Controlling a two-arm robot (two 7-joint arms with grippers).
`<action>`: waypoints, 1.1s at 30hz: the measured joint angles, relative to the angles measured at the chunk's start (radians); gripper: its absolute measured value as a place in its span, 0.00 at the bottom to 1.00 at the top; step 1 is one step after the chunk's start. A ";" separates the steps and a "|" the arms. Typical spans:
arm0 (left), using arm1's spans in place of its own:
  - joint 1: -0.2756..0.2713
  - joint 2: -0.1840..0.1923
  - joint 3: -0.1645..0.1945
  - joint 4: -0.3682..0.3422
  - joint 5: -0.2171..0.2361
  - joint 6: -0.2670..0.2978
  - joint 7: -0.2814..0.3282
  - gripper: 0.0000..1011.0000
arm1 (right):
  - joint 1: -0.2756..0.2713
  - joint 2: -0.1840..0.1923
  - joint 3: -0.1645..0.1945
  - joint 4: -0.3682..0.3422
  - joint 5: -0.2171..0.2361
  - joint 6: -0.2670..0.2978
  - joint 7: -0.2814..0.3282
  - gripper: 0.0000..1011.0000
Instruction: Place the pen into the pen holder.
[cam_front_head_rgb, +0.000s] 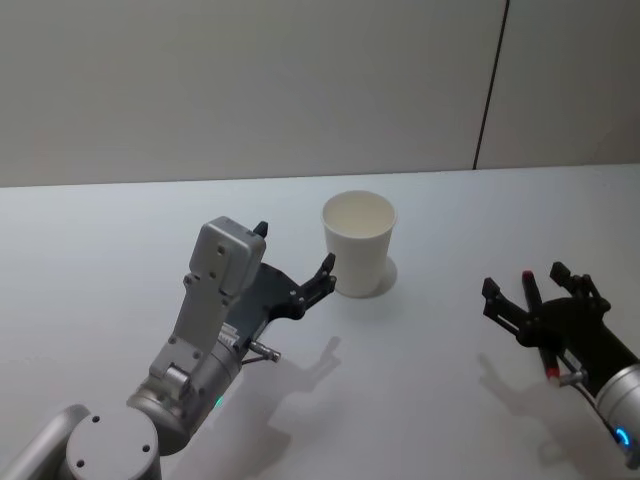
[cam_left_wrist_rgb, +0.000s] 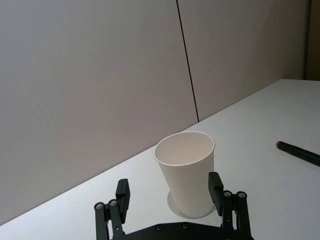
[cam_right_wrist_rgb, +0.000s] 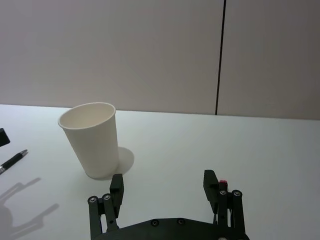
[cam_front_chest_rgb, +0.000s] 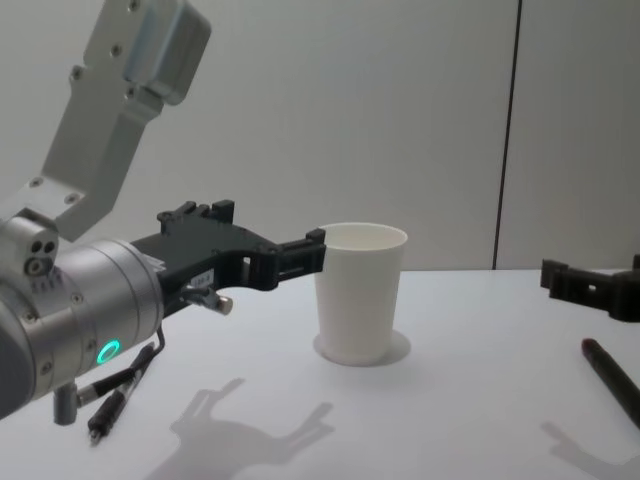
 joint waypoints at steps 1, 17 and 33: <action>0.000 0.000 0.000 0.000 0.000 0.000 0.000 0.99 | 0.002 -0.001 0.000 0.001 0.004 0.009 -0.002 0.99; 0.000 0.000 0.000 0.000 0.000 0.000 0.000 0.99 | 0.080 -0.025 0.020 0.030 0.065 0.219 -0.024 0.99; 0.000 0.000 0.000 0.000 0.000 0.000 0.000 0.99 | 0.196 -0.044 0.043 0.071 0.094 0.480 -0.040 0.99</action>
